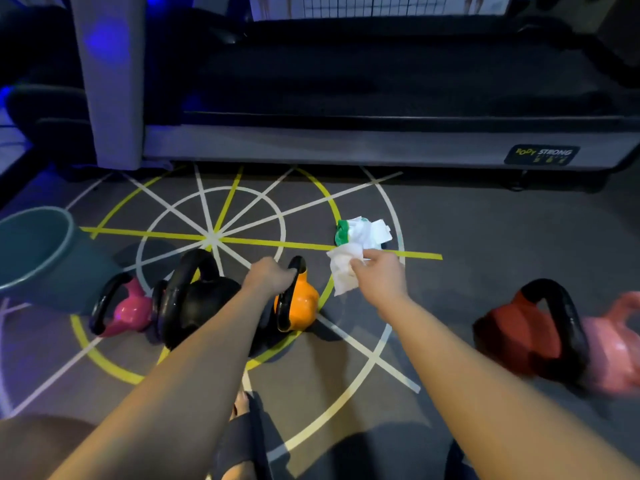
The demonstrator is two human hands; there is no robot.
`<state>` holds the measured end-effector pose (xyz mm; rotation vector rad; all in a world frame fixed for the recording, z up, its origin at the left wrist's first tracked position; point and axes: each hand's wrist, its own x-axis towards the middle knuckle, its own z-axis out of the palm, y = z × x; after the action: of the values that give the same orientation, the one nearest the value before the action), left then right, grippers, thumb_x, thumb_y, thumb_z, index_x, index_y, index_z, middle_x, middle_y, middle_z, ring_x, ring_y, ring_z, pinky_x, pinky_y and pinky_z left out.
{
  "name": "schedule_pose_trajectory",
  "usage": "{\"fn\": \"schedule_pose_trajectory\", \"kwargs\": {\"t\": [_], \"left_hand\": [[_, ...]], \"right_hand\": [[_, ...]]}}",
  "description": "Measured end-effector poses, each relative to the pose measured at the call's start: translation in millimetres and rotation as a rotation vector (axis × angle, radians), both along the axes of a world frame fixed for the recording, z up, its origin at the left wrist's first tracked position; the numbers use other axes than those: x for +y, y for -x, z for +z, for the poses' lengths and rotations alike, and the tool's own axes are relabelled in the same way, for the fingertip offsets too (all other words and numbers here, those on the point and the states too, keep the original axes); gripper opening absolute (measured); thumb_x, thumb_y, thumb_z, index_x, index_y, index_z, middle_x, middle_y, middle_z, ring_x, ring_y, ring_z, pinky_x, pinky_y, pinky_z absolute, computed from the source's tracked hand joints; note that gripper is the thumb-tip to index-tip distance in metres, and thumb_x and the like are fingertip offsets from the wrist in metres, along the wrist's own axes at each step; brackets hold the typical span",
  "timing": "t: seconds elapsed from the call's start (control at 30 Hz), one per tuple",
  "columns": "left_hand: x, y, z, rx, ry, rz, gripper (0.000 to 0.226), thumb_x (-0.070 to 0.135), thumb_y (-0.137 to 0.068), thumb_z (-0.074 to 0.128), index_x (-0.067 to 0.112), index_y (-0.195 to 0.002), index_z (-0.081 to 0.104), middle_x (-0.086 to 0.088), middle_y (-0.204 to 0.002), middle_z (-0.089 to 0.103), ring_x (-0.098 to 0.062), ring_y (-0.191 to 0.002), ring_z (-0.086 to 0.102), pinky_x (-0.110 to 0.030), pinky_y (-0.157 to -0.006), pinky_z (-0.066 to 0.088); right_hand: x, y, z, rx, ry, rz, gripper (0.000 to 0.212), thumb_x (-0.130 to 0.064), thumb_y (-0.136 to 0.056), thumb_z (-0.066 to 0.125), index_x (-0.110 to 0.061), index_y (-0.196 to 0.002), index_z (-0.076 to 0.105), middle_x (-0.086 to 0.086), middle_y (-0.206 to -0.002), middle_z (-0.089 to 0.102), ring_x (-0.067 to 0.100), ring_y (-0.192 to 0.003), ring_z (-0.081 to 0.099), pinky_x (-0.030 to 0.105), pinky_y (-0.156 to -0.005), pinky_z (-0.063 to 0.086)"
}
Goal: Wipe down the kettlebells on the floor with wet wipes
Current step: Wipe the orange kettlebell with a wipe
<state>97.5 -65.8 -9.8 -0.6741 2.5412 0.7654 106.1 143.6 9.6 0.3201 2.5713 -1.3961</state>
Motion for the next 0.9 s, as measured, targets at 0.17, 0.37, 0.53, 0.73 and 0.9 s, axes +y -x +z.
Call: {"fn": "schedule_pose_trajectory", "kwargs": {"t": [0.17, 0.37, 0.53, 0.73, 0.9], "left_hand": [[26.7, 26.1, -50.4, 0.021, -0.152, 0.165, 0.042, 0.041, -0.095, 0.069, 0.002, -0.101, 0.057, -0.013, -0.089, 0.063, -0.032, -0.084, 0.064, -0.04, -0.074, 0.053], [26.4, 26.8, -71.9, -0.004, -0.233, 0.304, 0.029, 0.019, -0.089, 0.075, -0.003, -0.104, 0.063, -0.014, -0.067, 0.063, -0.023, -0.052, 0.057, -0.029, -0.043, 0.048], [24.9, 1.5, -68.0, -0.067, -0.069, -0.314, 0.013, 0.021, -0.085, 0.068, 0.01, -0.079, 0.065, -0.011, -0.069, 0.065, -0.025, -0.059, 0.065, -0.034, -0.054, 0.053], [60.9, -19.8, -63.2, -0.089, 0.3, -1.019, 0.019, 0.033, -0.082, 0.064, 0.017, -0.073, 0.06, 0.003, -0.067, 0.054, -0.023, -0.071, 0.055, -0.029, -0.054, 0.035], [51.5, -8.9, -66.5, -0.108, 0.209, -0.913, 0.018, 0.033, -0.076, 0.062, 0.019, -0.066, 0.058, -0.001, -0.067, 0.058, -0.022, -0.069, 0.059, -0.033, -0.055, 0.042]], "right_hand": [[9.2, -8.8, -66.2, -0.104, 0.03, -0.125, 0.021, -0.016, -0.091, 0.058, -0.003, -0.077, 0.07, 0.017, -0.076, 0.066, 0.031, -0.076, 0.06, 0.033, -0.059, 0.038], [30.1, -25.4, -102.2, -0.258, 0.079, -0.253, 0.026, -0.008, -0.093, 0.054, -0.012, -0.068, 0.061, 0.004, -0.064, 0.055, 0.026, -0.068, 0.049, 0.031, -0.053, 0.034], [36.5, -33.7, -105.6, -0.299, 0.098, -0.253, 0.021, -0.01, -0.095, 0.053, -0.017, -0.09, 0.072, 0.006, -0.088, 0.071, 0.028, -0.086, 0.064, 0.033, -0.073, 0.051], [34.1, -48.6, -109.5, -0.291, 0.072, -0.288, 0.023, -0.014, -0.094, 0.054, -0.02, -0.098, 0.075, 0.007, -0.091, 0.071, 0.032, -0.089, 0.065, 0.036, -0.077, 0.055], [36.5, -58.7, -122.5, -0.307, 0.099, -0.307, 0.027, -0.011, -0.093, 0.054, -0.018, -0.1, 0.078, 0.008, -0.091, 0.072, 0.028, -0.085, 0.064, 0.029, -0.073, 0.05]]}}
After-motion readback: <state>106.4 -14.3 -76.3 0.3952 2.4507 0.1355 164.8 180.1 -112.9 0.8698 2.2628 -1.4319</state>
